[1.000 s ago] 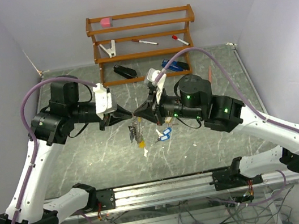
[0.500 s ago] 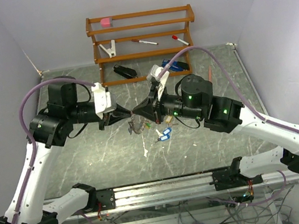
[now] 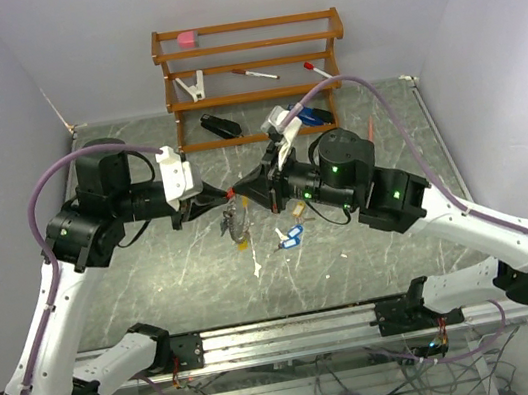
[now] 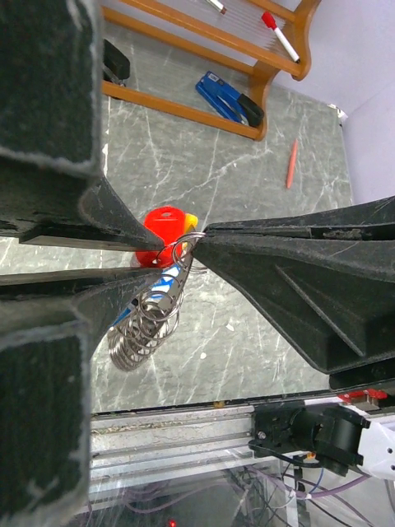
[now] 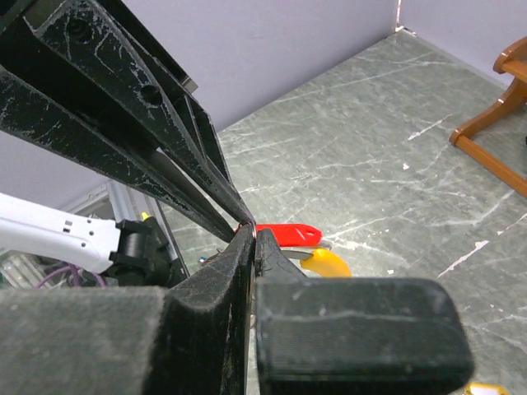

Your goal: Put the keys on the keyring

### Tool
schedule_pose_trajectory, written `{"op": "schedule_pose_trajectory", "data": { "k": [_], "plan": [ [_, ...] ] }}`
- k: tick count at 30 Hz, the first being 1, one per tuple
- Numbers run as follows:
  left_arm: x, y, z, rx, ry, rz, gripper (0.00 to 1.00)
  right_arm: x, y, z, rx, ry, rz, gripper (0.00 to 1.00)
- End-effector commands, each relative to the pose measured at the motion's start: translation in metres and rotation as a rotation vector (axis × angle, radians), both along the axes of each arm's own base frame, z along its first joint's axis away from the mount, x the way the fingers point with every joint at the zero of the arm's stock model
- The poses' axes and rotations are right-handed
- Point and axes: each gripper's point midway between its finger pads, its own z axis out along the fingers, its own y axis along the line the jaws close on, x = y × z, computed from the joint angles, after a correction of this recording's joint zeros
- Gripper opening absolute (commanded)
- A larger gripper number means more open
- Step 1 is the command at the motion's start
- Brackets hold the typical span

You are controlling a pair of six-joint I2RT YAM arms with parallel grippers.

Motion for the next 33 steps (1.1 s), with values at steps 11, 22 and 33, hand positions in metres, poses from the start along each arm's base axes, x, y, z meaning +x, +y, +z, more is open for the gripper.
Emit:
{"op": "schedule_pose_trajectory", "data": {
  "k": [11,22,33],
  "plan": [
    [-0.006,-0.006,-0.004,-0.014,0.035,-0.045,0.22,0.015,-0.001,0.035,0.112,-0.017,-0.079,0.0],
    [0.006,-0.003,0.004,-0.02,0.0,0.032,0.23,0.004,0.0,0.037,0.126,-0.047,-0.014,0.0],
    [0.007,-0.007,0.027,-0.102,0.004,0.05,0.32,-0.01,-0.005,0.043,0.143,-0.098,0.053,0.0]
  ]
}}
